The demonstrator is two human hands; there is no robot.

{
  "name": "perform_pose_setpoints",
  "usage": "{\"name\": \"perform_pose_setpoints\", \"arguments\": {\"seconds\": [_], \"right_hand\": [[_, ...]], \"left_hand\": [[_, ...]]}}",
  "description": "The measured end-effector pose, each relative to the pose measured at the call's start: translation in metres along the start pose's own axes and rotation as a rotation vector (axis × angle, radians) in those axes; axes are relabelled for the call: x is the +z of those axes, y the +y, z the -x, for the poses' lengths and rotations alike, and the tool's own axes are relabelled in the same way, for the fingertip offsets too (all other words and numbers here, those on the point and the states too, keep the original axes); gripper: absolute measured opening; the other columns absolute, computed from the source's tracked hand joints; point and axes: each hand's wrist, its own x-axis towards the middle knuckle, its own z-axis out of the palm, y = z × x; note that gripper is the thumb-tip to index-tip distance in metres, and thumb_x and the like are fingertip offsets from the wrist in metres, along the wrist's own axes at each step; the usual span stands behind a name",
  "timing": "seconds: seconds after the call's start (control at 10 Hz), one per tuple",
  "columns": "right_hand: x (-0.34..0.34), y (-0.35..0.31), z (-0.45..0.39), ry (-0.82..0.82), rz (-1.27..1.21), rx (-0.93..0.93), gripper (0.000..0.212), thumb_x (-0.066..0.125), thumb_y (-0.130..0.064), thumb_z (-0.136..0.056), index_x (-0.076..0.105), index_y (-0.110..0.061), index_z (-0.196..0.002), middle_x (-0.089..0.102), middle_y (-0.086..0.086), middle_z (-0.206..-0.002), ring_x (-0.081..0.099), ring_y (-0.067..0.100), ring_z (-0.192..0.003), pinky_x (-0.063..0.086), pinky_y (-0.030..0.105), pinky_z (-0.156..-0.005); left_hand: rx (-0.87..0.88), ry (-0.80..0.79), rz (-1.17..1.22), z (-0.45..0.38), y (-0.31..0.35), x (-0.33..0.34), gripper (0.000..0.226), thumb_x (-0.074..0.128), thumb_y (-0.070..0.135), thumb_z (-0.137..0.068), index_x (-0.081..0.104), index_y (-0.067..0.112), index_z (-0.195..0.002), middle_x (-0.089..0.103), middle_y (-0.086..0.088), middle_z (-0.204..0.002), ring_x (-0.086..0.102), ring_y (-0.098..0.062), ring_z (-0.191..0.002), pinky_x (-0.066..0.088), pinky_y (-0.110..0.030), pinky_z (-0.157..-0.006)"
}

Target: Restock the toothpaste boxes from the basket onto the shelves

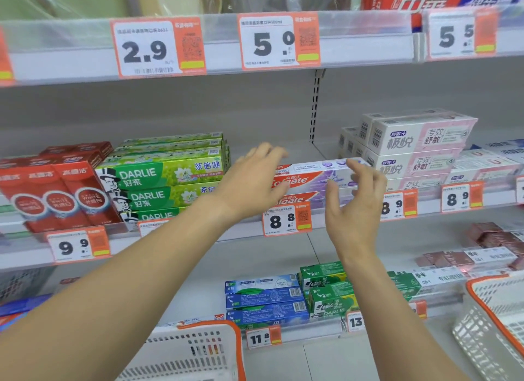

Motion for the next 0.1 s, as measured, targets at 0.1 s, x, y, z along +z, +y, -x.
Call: {"name": "perform_pose_setpoints", "arguments": {"seconds": [0.1], "right_hand": [[0.0106,-0.0321,0.0111,-0.155,-0.109,0.012,0.026,0.065,-0.021,-0.094,0.060,-0.017,-0.120,0.059,-0.001,-0.114,0.057,0.014,-0.108,0.049,0.039,-0.095]], "left_hand": [[0.026,0.078,0.125,0.0374,-0.0013,-0.0129,0.030,0.061,0.039,-0.093,0.064,0.019,-0.115,0.056,0.003,-0.112,0.057,-0.015,-0.100,0.049,-0.036,-0.088]]}}
